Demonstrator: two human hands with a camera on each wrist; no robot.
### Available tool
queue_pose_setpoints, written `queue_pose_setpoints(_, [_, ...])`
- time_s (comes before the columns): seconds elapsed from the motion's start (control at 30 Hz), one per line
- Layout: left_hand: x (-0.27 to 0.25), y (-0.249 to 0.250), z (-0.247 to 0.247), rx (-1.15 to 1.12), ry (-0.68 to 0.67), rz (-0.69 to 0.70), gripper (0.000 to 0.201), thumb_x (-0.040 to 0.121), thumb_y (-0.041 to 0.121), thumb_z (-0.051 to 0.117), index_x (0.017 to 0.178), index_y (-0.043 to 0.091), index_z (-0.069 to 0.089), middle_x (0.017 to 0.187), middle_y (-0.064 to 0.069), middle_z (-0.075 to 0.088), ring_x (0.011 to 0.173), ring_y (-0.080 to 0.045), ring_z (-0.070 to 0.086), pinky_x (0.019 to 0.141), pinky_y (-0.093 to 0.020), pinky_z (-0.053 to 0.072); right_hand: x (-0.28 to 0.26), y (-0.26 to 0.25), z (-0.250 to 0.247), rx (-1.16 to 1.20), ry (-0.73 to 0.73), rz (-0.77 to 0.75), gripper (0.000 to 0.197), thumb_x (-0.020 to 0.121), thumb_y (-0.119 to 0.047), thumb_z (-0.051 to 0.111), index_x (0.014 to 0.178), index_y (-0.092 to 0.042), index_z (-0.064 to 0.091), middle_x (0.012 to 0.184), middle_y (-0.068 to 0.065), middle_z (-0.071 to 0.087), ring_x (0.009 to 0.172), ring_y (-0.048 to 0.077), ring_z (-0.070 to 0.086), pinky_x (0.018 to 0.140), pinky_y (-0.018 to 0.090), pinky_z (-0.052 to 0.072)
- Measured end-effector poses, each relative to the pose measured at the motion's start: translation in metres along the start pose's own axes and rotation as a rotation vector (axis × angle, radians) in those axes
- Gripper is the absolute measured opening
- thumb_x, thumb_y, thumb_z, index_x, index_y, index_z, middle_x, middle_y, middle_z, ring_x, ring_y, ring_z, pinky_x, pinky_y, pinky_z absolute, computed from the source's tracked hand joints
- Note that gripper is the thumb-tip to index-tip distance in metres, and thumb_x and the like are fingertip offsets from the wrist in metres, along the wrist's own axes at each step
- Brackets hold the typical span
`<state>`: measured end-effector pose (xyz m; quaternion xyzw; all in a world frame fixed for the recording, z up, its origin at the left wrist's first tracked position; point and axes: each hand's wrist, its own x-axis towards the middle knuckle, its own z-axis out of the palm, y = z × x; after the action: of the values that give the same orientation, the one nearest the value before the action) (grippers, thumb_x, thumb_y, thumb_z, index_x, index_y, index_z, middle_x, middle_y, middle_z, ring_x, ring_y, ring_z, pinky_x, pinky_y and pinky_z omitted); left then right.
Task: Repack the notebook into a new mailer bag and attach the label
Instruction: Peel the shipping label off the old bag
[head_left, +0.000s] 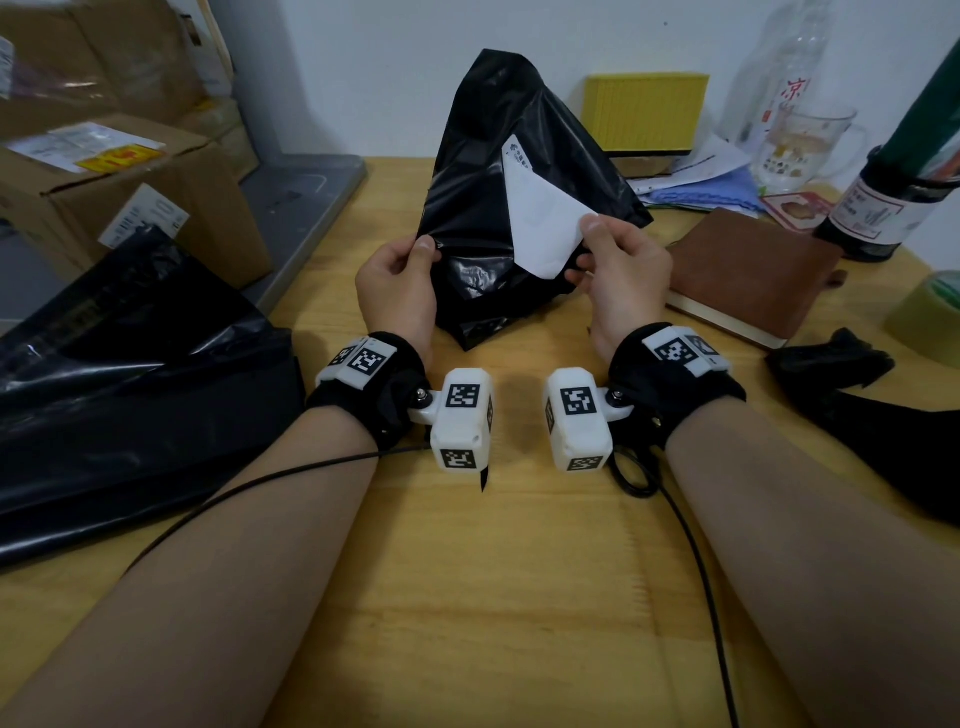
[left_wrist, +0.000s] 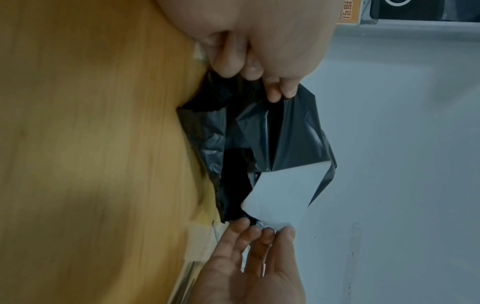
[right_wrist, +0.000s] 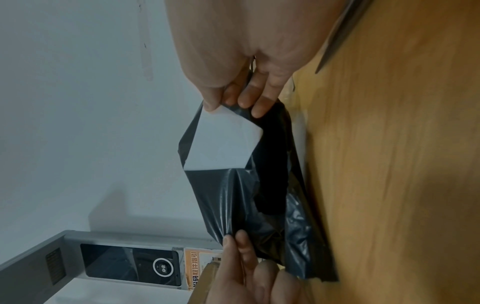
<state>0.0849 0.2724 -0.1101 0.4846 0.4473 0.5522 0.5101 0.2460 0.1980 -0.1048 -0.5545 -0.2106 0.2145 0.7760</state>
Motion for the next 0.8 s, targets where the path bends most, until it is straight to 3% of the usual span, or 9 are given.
queue_pose_setpoints(0.07, [0.0002, -0.0003, -0.0003, 0.008, 0.004, 0.007, 0.015, 0.089, 0.028, 0.066, 0.075, 0.025, 0.072, 0.072, 0.009, 0.066, 0.061, -0.007, 0.051, 0.08, -0.052, 0.053, -0.0005, -0.0006, -0.0004, 0.001, 0.003, 0.0, 0.013, 0.094, -0.018, 0.067, 0.102, -0.01, 0.074, 0.087, 0.003, 0.068, 0.071, 0.011, 0.059, 0.063, 0.025, 0.055])
queue_pose_setpoints(0.13, [0.001, -0.0006, -0.0005, 0.014, 0.006, 0.014, 0.017, 0.089, 0.029, 0.066, 0.073, 0.026, 0.072, 0.069, 0.01, 0.065, 0.06, -0.008, 0.05, 0.073, -0.041, 0.047, -0.0008, -0.0009, -0.0008, 0.006, 0.004, 0.001, 0.014, 0.094, -0.018, 0.067, 0.103, -0.009, 0.074, 0.087, 0.003, 0.067, 0.071, 0.011, 0.059, 0.063, 0.025, 0.055])
queue_pose_setpoints(0.17, [0.0011, -0.0004, -0.0005, 0.015, 0.004, 0.012, 0.017, 0.089, 0.029, 0.066, 0.073, 0.026, 0.072, 0.067, 0.01, 0.064, 0.059, -0.007, 0.05, 0.073, -0.041, 0.047, -0.0009, -0.001, -0.0009, 0.008, 0.005, 0.001, 0.015, 0.094, -0.018, 0.067, 0.103, -0.009, 0.074, 0.087, 0.004, 0.067, 0.071, 0.011, 0.058, 0.063, 0.026, 0.055])
queue_pose_setpoints(0.27, [0.0011, 0.0005, -0.0002, 0.013, -0.006, -0.001, 0.015, 0.089, 0.03, 0.066, 0.075, 0.025, 0.072, 0.064, 0.012, 0.061, 0.059, -0.007, 0.05, 0.082, -0.055, 0.053, -0.0017, -0.0014, -0.0009, 0.01, 0.014, 0.003, 0.014, 0.094, -0.018, 0.068, 0.103, -0.009, 0.074, 0.086, 0.004, 0.066, 0.069, 0.01, 0.058, 0.063, 0.026, 0.055])
queue_pose_setpoints(0.4, [0.0007, 0.0008, -0.0004, 0.008, -0.001, 0.003, 0.016, 0.089, 0.029, 0.066, 0.075, 0.025, 0.071, 0.061, 0.013, 0.058, 0.058, -0.006, 0.049, 0.073, -0.04, 0.046, -0.0025, -0.0034, -0.0016, 0.022, 0.03, -0.004, 0.008, 0.094, -0.019, 0.067, 0.096, -0.014, 0.073, 0.082, 0.004, 0.065, 0.066, 0.009, 0.058, 0.062, 0.026, 0.054])
queue_pose_setpoints(0.43, [0.0006, 0.0007, -0.0004, 0.008, -0.001, 0.002, 0.016, 0.089, 0.029, 0.066, 0.075, 0.025, 0.071, 0.062, 0.013, 0.058, 0.058, -0.006, 0.049, 0.073, -0.04, 0.047, -0.0023, -0.0038, -0.0019, 0.027, 0.039, -0.004, 0.007, 0.094, -0.019, 0.067, 0.095, -0.016, 0.073, 0.082, 0.004, 0.065, 0.066, 0.009, 0.058, 0.062, 0.026, 0.054])
queue_pose_setpoints(0.5, [0.0003, 0.0009, -0.0005, 0.007, -0.003, -0.002, 0.015, 0.089, 0.03, 0.066, 0.077, 0.024, 0.071, 0.064, 0.012, 0.059, 0.059, -0.006, 0.049, 0.08, -0.053, 0.053, -0.002, -0.0041, -0.0022, 0.035, 0.054, -0.002, 0.006, 0.095, -0.019, 0.066, 0.094, -0.017, 0.072, 0.082, 0.004, 0.066, 0.066, 0.009, 0.058, 0.062, 0.025, 0.054])
queue_pose_setpoints(0.57, [-0.0001, 0.001, -0.0005, 0.001, 0.0, -0.006, 0.015, 0.089, 0.03, 0.065, 0.076, 0.024, 0.071, 0.066, 0.012, 0.061, 0.06, -0.006, 0.05, 0.088, -0.061, 0.05, -0.002, -0.0041, -0.0023, 0.04, 0.061, 0.002, 0.007, 0.095, -0.019, 0.066, 0.096, -0.016, 0.073, 0.082, 0.004, 0.066, 0.066, 0.009, 0.058, 0.062, 0.024, 0.053])
queue_pose_setpoints(0.8, [0.0, 0.0007, 0.0, 0.004, 0.017, -0.012, 0.014, 0.09, 0.029, 0.065, 0.078, 0.025, 0.072, 0.068, 0.01, 0.062, 0.061, -0.007, 0.051, 0.09, -0.059, 0.051, -0.0035, -0.0061, -0.0026, 0.033, 0.095, 0.002, 0.007, 0.094, -0.02, 0.066, 0.095, -0.019, 0.074, 0.078, 0.001, 0.065, 0.065, 0.009, 0.058, 0.06, 0.024, 0.052])
